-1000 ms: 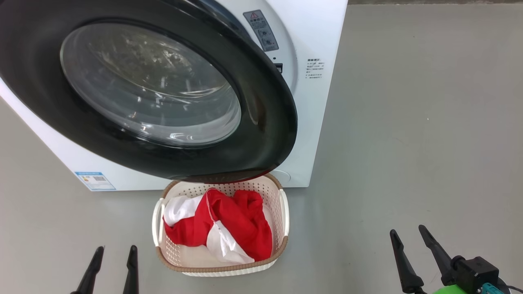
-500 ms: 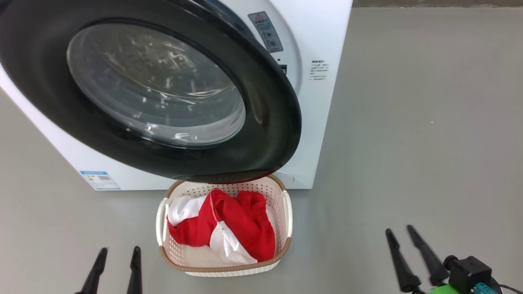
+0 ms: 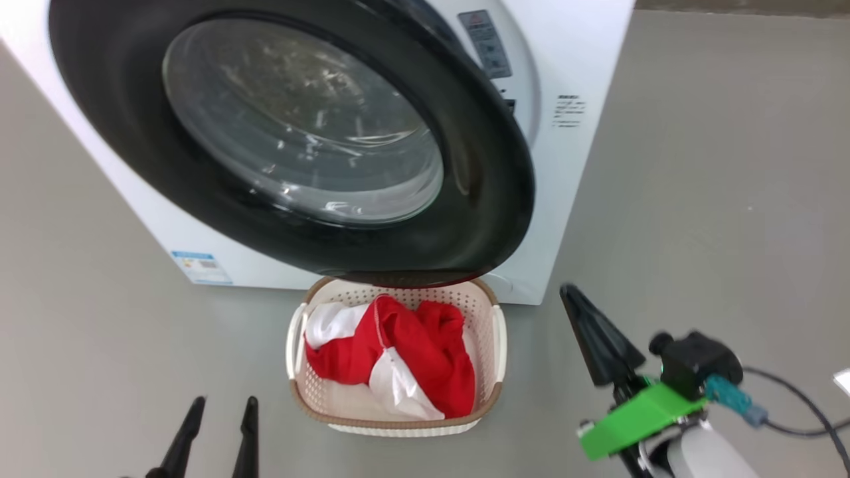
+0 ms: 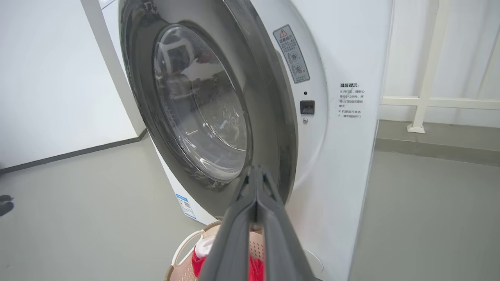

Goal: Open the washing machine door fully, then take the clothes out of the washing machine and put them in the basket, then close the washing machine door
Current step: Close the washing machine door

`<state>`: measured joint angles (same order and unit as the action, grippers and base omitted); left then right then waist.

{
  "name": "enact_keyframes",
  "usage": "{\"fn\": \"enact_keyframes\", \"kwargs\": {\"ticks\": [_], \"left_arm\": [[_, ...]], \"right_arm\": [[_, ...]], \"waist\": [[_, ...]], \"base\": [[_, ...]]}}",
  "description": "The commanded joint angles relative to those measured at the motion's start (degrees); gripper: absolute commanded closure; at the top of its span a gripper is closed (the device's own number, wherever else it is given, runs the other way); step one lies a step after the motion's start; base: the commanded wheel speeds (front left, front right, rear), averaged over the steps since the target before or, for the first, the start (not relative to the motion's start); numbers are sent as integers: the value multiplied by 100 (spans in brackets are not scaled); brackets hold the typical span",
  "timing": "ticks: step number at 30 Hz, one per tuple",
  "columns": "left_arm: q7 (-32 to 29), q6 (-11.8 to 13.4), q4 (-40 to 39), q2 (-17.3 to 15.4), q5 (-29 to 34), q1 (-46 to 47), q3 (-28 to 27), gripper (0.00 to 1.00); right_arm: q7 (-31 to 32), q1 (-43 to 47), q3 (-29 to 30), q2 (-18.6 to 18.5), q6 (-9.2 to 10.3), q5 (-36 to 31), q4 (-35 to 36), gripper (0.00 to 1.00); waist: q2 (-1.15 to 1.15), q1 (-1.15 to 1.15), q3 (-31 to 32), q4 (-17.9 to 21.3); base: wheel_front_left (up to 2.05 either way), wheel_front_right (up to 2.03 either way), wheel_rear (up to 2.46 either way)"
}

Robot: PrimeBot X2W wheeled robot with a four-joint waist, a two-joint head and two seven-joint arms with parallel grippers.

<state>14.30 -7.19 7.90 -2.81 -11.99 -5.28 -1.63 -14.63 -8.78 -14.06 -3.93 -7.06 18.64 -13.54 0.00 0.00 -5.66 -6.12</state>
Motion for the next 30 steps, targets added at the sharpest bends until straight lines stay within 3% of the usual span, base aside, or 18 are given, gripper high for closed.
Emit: {"fn": "enact_keyframes", "kwargs": {"ticks": [1,13,30], "left_arm": [[70,-30,-115,-31,-38,268,-143,0],[70,-30,-196,-9,-228,785,119,0],[70,-30,-255,-8,-582,1543,479,0]], "right_arm": [[-37,-256,-153,-33,-43,127,105,100],[-37,-1360,28,-66,-43,165,-9,100],[-37,-2407,274,-469,-43,107,-58,100]], "waist": [[0,0,-107,-133],[0,0,-834,-535],[0,0,-1851,-971]], "base": [[0,0,0],[0,0,0],[0,0,0]]}}
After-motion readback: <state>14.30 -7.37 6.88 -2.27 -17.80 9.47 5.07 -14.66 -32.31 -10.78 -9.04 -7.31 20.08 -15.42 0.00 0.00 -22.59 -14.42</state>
